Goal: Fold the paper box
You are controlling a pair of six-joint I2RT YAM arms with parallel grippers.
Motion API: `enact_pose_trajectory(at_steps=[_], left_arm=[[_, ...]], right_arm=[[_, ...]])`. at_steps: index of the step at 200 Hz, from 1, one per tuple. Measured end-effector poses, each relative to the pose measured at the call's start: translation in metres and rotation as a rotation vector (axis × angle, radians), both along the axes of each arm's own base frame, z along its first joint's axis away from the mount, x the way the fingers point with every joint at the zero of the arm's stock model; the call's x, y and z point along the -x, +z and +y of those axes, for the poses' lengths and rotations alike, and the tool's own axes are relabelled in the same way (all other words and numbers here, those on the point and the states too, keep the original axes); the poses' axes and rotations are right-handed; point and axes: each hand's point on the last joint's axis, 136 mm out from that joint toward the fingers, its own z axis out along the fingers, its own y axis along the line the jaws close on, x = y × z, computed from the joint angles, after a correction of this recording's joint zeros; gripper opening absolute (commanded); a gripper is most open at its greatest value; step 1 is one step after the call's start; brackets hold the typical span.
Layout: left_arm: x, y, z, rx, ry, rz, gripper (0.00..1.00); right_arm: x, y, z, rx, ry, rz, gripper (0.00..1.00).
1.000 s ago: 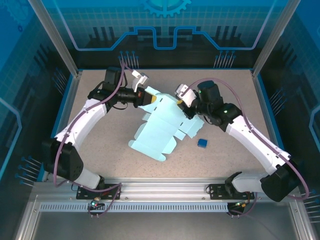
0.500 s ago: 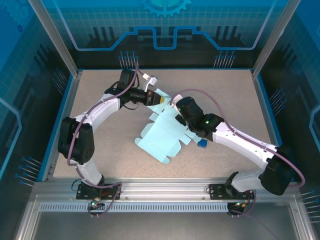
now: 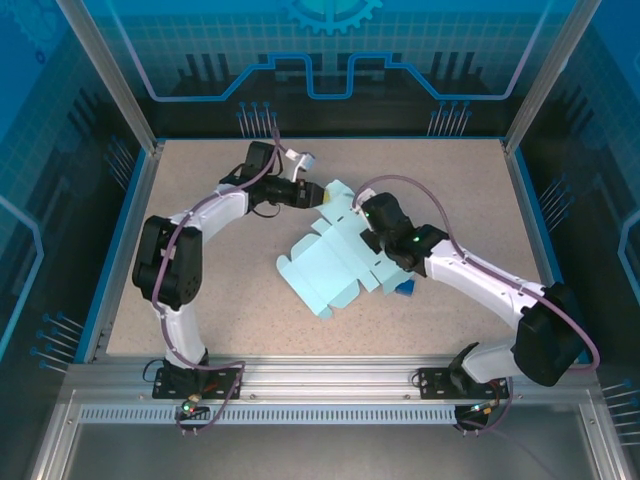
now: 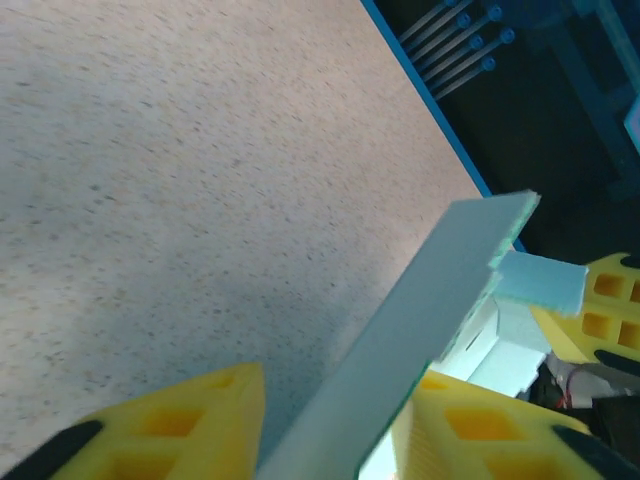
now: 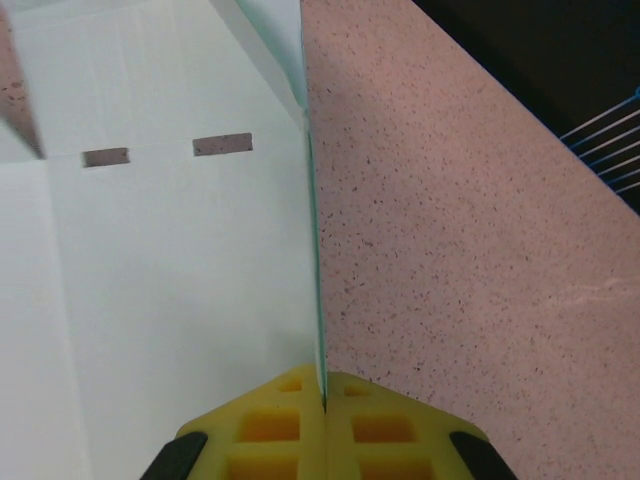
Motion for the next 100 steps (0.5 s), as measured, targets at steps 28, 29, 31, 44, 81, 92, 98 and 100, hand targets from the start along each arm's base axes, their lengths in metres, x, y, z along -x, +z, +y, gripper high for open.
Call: enact_pose_trajectory(at_steps=[28, 29, 31, 44, 81, 92, 98, 100], left_arm=[[-0.016, -0.001, 0.017, -0.022, 0.079, -0.034, 0.51], [-0.016, -0.001, 0.018, -0.022, 0.081, -0.035, 0.51], [-0.017, -0.002, 0.019, -0.026, 0.087, -0.035, 0.51], [-0.016, -0.006, 0.029, -0.05, 0.129, -0.052, 0.53], [0.012, -0.005, 0.047, -0.09, 0.197, -0.116, 0.57], [0.02, 0.0, 0.049, -0.096, 0.194, -0.159, 0.61], [0.024, 0.003, 0.048, -0.1, 0.187, -0.182, 0.62], [0.025, 0.003, 0.048, -0.099, 0.186, -0.187, 0.62]], right_arm=[[-0.006, -0.004, -0.009, -0.047, -0.012, 0.032, 0.0], [-0.006, -0.004, -0.009, -0.048, -0.012, 0.032, 0.0], [-0.006, -0.004, -0.01, -0.051, -0.013, 0.034, 0.0], [-0.008, -0.005, -0.012, -0.069, -0.011, 0.047, 0.0], [-0.009, -0.012, -0.017, -0.125, 0.015, 0.104, 0.0], [-0.008, -0.014, -0.019, -0.134, 0.028, 0.125, 0.0], [-0.007, -0.016, -0.019, -0.138, 0.034, 0.135, 0.0], [-0.006, -0.016, -0.019, -0.14, 0.037, 0.138, 0.0]])
